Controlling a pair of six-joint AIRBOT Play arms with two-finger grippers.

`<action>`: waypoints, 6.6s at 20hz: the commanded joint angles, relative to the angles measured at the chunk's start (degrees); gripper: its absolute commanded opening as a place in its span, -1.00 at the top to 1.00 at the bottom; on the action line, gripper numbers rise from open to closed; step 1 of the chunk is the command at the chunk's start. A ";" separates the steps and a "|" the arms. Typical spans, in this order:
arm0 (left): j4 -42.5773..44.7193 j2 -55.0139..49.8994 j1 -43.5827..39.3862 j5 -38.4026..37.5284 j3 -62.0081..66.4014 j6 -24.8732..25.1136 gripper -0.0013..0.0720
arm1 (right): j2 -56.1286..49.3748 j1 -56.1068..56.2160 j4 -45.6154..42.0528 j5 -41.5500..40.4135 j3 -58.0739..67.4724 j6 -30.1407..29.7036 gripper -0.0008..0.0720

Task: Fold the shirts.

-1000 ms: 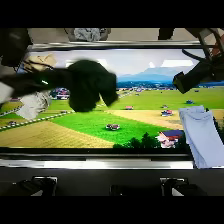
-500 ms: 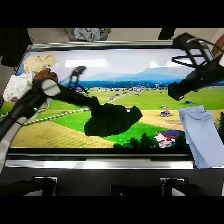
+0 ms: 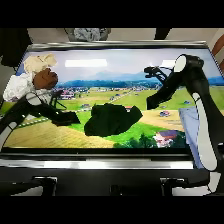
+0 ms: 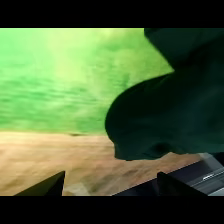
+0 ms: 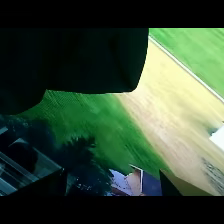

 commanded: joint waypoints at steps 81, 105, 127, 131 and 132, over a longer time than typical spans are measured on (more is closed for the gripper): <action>-6.27 9.16 -4.94 13.66 -18.97 -6.19 -0.99 | -4.66 -29.49 2.23 -4.00 0.02 -0.90 -0.92; -9.62 8.33 -13.42 34.45 -19.41 -10.54 0.90 | -16.63 -27.23 18.71 -22.62 -0.13 -2.14 -0.94; -9.64 12.22 -12.85 34.27 -18.84 -9.35 0.90 | -22.49 -21.29 25.62 -23.78 0.09 -7.19 0.84; -9.62 18.08 -6.25 34.21 -6.69 -3.28 0.90 | -12.33 -21.24 25.77 -25.92 5.99 -12.31 0.84; -9.60 19.96 -3.80 34.23 -0.66 -1.62 0.90 | -8.59 -21.24 25.79 -26.45 8.72 -12.33 0.84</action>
